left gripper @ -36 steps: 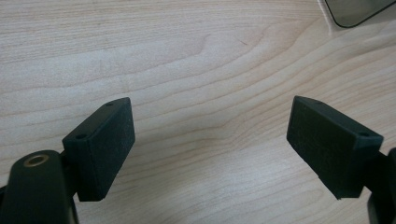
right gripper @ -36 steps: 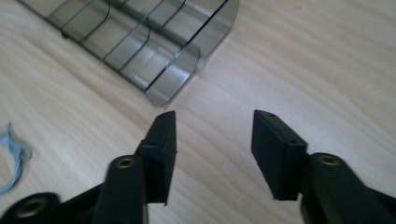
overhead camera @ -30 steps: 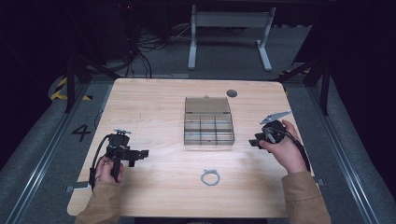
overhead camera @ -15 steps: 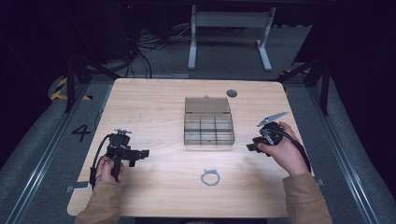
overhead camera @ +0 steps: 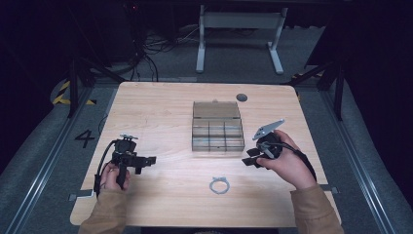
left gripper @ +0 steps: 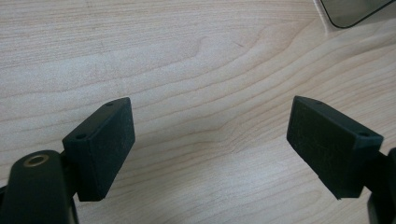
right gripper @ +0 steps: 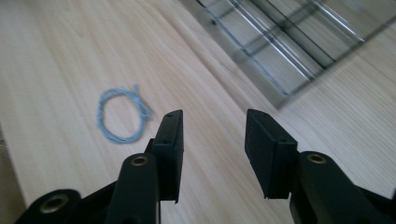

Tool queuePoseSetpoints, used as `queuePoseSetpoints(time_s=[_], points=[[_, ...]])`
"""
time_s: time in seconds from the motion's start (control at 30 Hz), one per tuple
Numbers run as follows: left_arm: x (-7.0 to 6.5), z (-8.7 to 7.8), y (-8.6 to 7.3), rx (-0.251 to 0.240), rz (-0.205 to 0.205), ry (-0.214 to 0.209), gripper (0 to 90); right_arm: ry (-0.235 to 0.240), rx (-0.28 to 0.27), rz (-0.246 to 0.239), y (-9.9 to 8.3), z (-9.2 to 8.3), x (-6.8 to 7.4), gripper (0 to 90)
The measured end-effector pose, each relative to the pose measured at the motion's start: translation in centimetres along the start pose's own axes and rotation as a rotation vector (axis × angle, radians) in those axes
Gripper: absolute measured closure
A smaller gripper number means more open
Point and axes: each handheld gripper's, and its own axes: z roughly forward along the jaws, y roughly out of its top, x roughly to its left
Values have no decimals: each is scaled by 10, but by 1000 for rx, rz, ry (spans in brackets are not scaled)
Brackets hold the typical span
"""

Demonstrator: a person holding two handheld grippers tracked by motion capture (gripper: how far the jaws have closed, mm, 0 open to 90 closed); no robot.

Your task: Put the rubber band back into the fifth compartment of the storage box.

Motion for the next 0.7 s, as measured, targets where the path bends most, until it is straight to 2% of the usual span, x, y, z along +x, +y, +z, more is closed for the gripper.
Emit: queuePoseSetpoints(time_s=[0.1, 0.33, 0.57, 0.6, 0.7], points=[[-1, 0, 0, 1, 3, -3, 159, -17, 18, -27, 3, 2, 7, 578], [-1, 0, 1, 3, 5, -4, 158, 13, 23, -74, 9, 8, 20, 555], [-2, 0, 1, 5, 11, -2, 158, 43, 25, -103, 13, 13, 27, 543], [-2, 0, 1, 2, 20, -4, 159, 47, 14, -129, 13, 15, 28, 540], [-3, 0, 1, 1, 27, -12, 159, 64, 4, -150, 15, 18, 31, 538]])
